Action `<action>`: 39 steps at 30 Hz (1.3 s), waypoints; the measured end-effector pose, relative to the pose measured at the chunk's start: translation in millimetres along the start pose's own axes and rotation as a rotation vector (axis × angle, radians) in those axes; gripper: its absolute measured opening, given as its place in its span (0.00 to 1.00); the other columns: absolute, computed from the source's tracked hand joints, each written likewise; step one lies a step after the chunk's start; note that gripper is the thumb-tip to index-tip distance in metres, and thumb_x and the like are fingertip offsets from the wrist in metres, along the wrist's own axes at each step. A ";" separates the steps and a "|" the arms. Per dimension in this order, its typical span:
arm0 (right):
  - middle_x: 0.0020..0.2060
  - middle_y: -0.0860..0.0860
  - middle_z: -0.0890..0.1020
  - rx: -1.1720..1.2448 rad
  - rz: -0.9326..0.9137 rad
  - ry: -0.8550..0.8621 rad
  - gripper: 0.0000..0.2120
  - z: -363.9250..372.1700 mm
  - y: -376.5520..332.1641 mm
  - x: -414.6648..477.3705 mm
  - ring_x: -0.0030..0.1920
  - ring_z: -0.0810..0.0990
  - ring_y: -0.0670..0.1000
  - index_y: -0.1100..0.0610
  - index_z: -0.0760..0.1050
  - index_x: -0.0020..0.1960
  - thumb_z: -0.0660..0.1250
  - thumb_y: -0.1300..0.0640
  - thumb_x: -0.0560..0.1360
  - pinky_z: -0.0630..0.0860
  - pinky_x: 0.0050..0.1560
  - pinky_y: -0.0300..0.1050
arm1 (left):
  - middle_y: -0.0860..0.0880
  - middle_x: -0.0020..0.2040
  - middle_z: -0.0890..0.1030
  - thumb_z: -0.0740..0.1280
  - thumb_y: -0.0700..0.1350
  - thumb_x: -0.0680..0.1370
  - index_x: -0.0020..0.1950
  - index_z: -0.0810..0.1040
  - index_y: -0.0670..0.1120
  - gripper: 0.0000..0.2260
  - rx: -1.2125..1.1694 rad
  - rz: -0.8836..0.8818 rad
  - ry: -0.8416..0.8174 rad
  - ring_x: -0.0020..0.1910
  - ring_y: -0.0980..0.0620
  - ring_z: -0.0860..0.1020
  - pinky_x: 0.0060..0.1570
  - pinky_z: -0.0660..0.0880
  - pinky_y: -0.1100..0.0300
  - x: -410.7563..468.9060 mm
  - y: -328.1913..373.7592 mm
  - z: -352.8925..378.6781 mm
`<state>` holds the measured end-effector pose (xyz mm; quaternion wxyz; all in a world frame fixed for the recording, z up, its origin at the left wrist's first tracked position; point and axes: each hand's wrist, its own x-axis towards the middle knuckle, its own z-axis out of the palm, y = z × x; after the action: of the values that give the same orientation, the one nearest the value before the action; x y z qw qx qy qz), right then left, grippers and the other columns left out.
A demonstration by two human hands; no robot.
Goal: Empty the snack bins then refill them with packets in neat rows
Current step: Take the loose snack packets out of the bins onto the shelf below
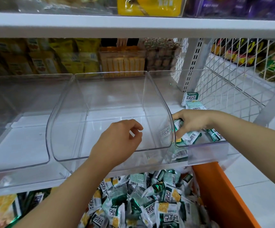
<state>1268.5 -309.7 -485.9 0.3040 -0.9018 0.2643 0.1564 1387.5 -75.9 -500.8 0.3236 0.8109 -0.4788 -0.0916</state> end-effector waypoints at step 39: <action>0.58 0.38 0.74 -0.046 -0.244 0.226 0.19 126.3 -30.8 -138.2 0.57 0.73 0.37 0.44 0.73 0.65 0.69 0.53 0.75 0.70 0.59 0.35 | 0.50 0.58 0.79 0.58 0.47 0.75 0.57 0.80 0.49 0.16 0.377 0.387 0.193 0.51 0.46 0.80 0.60 0.71 0.48 -91.7 -19.4 -0.9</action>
<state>1158.7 -156.5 -507.1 0.2685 -0.9458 0.1816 0.0217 1353.6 7.6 -526.8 0.2224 0.7553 -0.6003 0.1401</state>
